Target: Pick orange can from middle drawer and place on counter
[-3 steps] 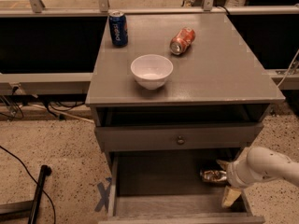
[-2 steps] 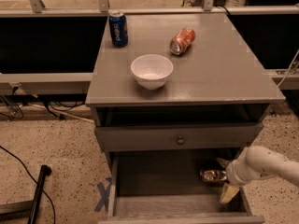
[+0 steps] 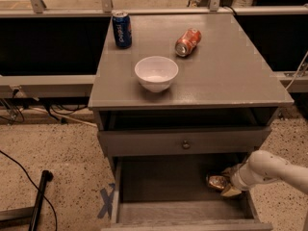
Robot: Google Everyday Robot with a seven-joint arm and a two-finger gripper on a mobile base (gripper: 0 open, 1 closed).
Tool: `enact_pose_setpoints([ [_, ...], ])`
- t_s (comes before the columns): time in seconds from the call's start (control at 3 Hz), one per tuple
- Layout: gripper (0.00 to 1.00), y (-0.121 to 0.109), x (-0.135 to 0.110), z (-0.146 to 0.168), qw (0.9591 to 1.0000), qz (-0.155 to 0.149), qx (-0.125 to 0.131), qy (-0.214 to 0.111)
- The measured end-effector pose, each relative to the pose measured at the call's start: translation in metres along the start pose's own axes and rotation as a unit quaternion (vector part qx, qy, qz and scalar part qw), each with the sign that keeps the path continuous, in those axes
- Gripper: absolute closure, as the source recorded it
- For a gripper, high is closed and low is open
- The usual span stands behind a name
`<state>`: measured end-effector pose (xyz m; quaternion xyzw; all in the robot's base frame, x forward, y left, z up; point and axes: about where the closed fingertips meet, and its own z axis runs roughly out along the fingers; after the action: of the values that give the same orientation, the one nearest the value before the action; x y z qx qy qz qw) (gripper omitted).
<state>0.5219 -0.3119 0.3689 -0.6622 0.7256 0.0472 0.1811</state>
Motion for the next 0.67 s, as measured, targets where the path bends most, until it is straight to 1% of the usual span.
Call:
enact_pose_setpoints([
  [0.33,0.63,0.0,-0.007,-0.005,0.9998,-0.011,0.008,-0.011],
  [0.67,0.86,-0.001,-0.02,-0.021,0.997,-0.007,0.021,-0.074],
])
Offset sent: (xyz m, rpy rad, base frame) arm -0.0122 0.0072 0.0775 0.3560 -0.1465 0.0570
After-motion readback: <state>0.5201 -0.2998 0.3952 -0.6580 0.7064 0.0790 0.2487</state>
